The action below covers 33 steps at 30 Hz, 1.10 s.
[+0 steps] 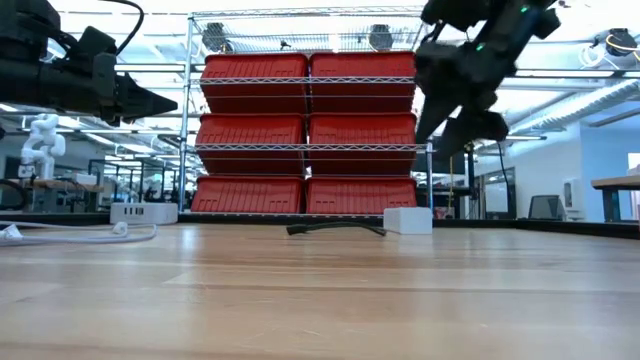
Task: Insert USB
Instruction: Insert the red charger adapter into the right outlet extension
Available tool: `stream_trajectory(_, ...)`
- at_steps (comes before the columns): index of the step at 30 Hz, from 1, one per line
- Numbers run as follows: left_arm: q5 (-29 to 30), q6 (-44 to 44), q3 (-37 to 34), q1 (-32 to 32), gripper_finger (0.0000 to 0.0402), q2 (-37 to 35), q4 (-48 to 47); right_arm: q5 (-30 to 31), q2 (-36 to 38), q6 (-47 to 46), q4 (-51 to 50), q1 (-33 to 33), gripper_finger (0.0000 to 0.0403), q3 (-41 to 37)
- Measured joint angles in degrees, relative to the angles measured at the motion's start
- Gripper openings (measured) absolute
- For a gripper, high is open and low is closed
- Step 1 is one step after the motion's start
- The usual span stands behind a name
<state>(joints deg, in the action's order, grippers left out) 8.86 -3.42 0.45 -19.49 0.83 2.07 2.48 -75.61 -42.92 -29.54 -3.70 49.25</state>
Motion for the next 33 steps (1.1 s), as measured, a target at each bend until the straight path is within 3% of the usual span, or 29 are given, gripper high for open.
stream_trajectory(5, 0.0, 0.0, 0.0, 0.0, 0.0018, 0.0, 0.0, -3.9, 0.0, -4.4, -9.2, 6.1, 0.0200, 0.0)
stream_trajectory(12, 0.0, 0.0, 0.0, 0.0, 0.0018, 0.0, 0.0, -9.0, 0.0, -15.9, -15.2, 16.8, 0.0035, 0.0)
stream_trajectory(14, 0.0, 0.0, 0.0, 0.0, 0.0018, 0.0, 0.0, -10.6, 0.0, -19.8, -15.2, 20.5, 0.0010, 0.0)
stream_trajectory(20, 0.0, 0.0, 0.0, 0.0, 0.0018, 0.0, 0.0, -11.4, 0.0, -36.0, -19.2, 31.9, 0.0010, 0.0)
stream_trajectory(24, 0.0, 0.0, 0.0, 0.0, 0.0018, 0.0, 0.0, -8.5, 0.0, -44.3, -19.1, 38.6, 0.0001, 0.0)
stream_trajectory(29, 0.0, 0.0, 0.0, 0.0, 0.0018, 0.0, 0.0, -4.9, -1.6, -50.2, -19.5, 45.2, 0.0002, 0.0)
stream_trajectory(33, 0.0, 0.0, 0.0, 0.0, 0.0018, 0.0, 0.0, -3.0, -5.8, -54.3, -19.4, 48.8, 0.0031, 0.0)
